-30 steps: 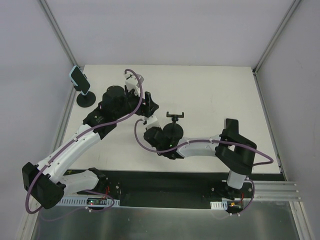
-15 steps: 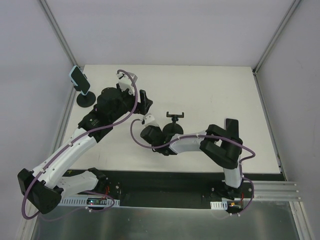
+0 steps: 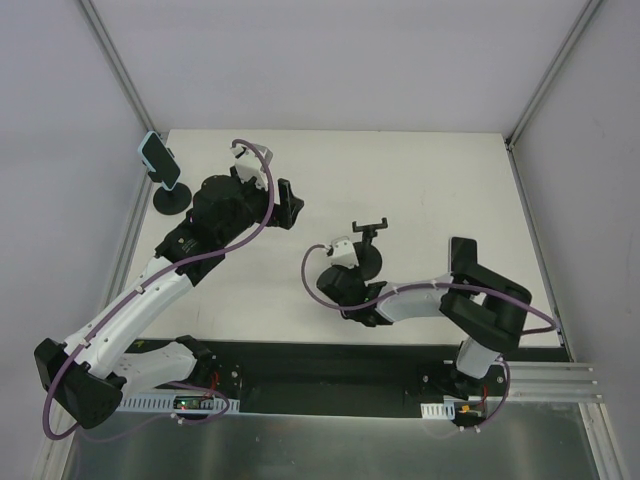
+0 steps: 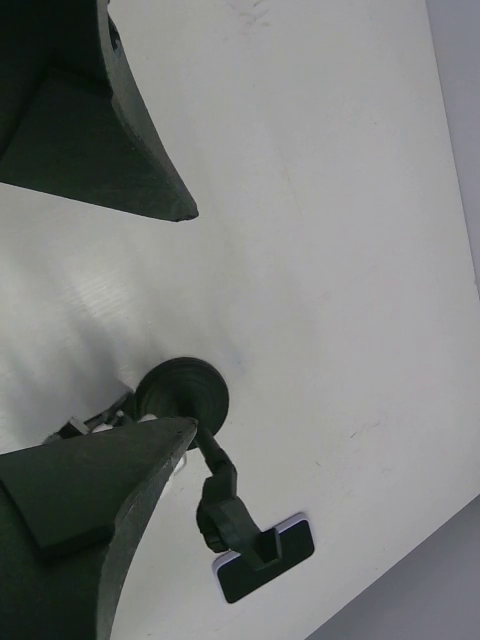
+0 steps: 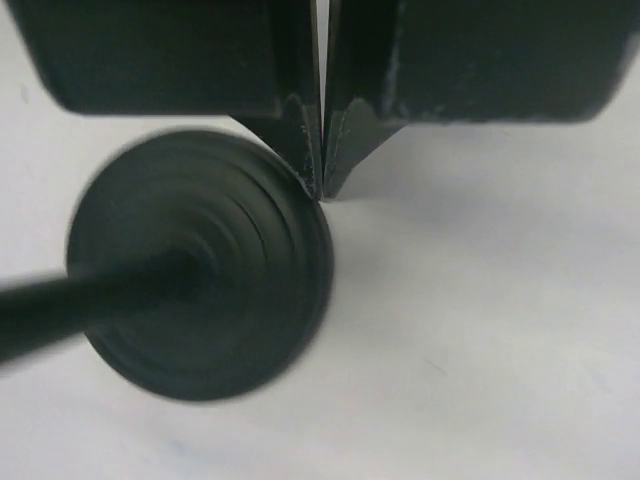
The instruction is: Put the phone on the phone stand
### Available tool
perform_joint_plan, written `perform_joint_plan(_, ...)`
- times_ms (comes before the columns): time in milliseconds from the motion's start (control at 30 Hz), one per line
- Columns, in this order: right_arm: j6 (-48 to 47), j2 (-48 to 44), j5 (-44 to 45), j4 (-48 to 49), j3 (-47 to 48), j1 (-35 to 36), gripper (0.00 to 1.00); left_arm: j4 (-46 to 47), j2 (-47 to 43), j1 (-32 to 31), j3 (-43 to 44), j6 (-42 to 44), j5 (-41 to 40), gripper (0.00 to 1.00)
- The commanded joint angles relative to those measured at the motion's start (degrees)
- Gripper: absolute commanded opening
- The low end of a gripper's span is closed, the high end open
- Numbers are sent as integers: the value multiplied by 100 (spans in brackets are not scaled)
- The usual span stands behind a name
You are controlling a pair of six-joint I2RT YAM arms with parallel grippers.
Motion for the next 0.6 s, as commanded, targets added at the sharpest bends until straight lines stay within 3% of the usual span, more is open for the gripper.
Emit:
perform_joint_plan(0,865,-865,423,-958,-931,-240,1,88,-110,-4,-53,37,-4,78)
perform_joint_plan(133,1017,-2015,221,-1108,-1792,-637,3,97,-92,-4,-45,-24,49,79)
perform_joint_plan(233,884,-2938,54,-1177,-1926,-733,13,80,-57,-4,-53,-51,49,79)
perform_joint_plan(333,1270,-4105,-270,-1818,-1848,-1006,31,80,4,-4,-45,-68,188,83)
perform_joint_plan(367,1341,-4344,-393,-2020,-1752,-1058,49,88,13,-4,-36,-77,198,85)
perform_joint_plan(467,1692,-5171,-850,-2467,-1514,-1190,79,80,39,-4,-27,-95,269,88)
perform_joint_plan(567,2410,-5787,-1088,-3083,-1119,-1383,90,88,66,-4,-27,-130,356,88)
